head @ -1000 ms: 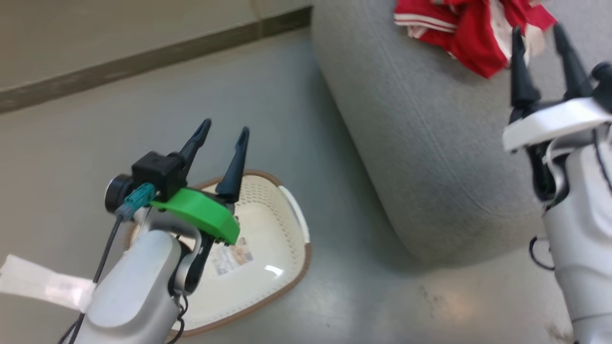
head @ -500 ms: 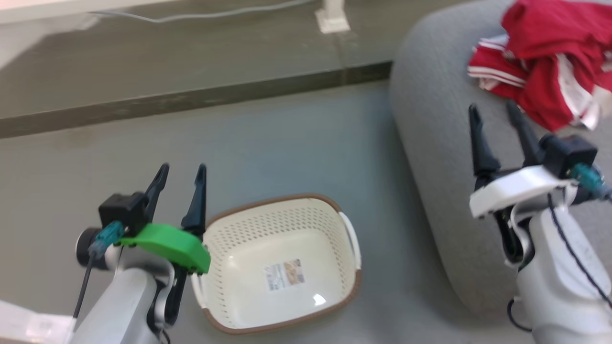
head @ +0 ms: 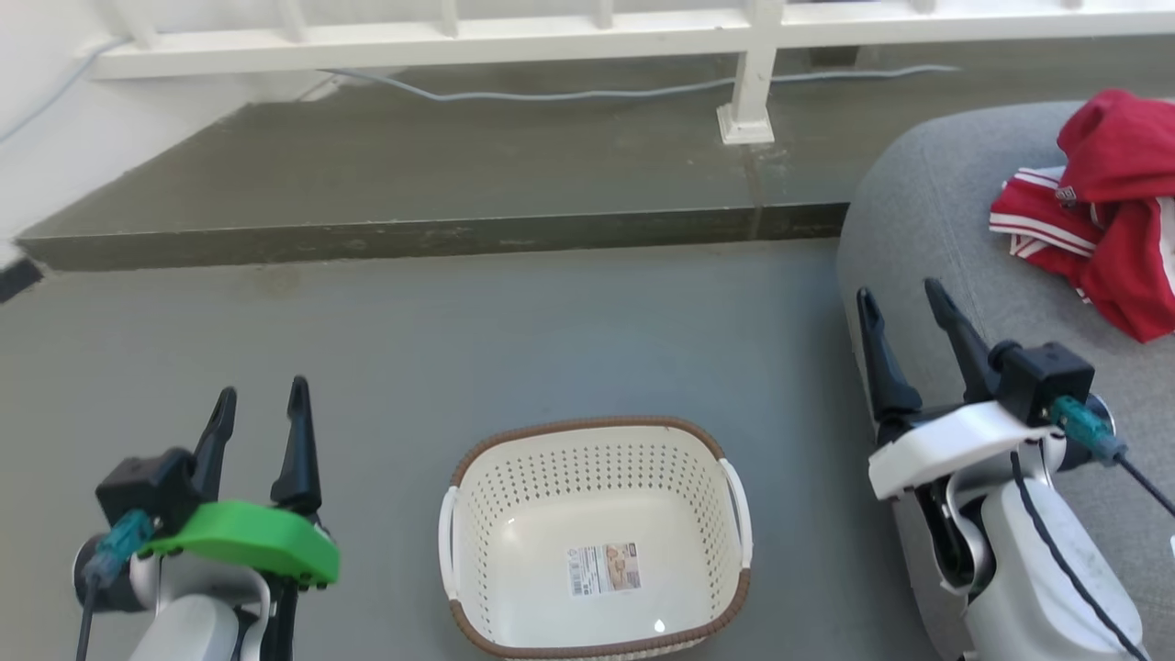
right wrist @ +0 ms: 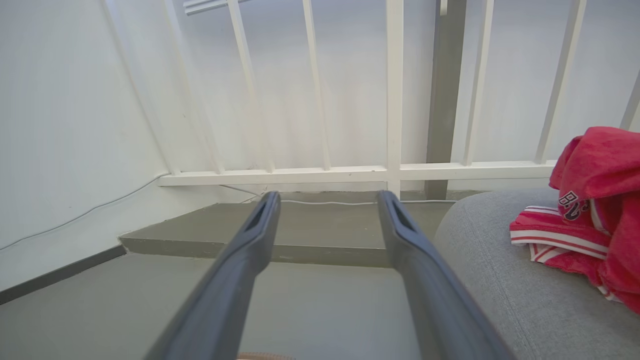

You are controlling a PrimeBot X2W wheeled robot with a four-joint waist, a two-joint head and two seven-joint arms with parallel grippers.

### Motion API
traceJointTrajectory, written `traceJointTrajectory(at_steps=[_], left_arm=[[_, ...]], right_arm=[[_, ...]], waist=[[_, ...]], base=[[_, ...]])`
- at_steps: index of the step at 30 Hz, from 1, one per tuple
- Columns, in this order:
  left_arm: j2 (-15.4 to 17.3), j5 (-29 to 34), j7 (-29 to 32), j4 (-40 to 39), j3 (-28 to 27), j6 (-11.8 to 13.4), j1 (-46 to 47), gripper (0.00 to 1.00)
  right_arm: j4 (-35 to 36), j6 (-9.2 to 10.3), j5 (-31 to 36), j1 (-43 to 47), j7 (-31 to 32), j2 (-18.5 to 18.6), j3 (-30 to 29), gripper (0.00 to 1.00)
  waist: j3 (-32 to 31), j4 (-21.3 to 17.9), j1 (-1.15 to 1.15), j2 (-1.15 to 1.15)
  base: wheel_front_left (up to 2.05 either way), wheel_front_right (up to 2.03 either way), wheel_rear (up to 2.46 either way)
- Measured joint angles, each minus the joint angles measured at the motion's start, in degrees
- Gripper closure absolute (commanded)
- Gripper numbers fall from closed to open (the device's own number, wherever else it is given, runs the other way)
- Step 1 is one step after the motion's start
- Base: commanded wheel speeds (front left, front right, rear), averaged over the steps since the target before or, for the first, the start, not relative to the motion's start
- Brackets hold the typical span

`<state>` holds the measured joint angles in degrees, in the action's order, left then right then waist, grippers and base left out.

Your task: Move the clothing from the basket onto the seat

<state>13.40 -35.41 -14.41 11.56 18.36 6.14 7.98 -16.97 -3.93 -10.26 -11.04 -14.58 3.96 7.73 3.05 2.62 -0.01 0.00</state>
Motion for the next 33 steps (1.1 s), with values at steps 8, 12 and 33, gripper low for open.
traceJointTrajectory(at_steps=[8, 12, 33], left_arm=[[-0.3, 1.8, 0.0, -3.1, -3.1, 0.0, -3.6, 0.00], [-0.4, 2.4, 0.0, -4.4, -4.5, 0.5, -5.4, 0.00], [-1.5, 6.1, 0.0, -6.5, -4.4, 0.5, -8.7, 0.00]], right_arm=[[2.0, 0.56, 0.1, 3.0, 0.0, -0.3, 0.4, 0.00], [2.6, 0.58, 0.1, 3.8, 0.0, -0.4, 0.9, 0.00], [5.8, 2.11, 0.1, 6.1, 0.0, -0.5, 0.8, 0.00]], waist=[[-0.7, 0.1, 0.00, 0.00], [-0.8, -0.6, 0.00, 0.00], [-0.8, -2.3, 0.00, 0.00]], base=[[0.00, 0.00, 0.00], [0.00, 0.00, 0.00], [0.00, 0.00, 0.00]])
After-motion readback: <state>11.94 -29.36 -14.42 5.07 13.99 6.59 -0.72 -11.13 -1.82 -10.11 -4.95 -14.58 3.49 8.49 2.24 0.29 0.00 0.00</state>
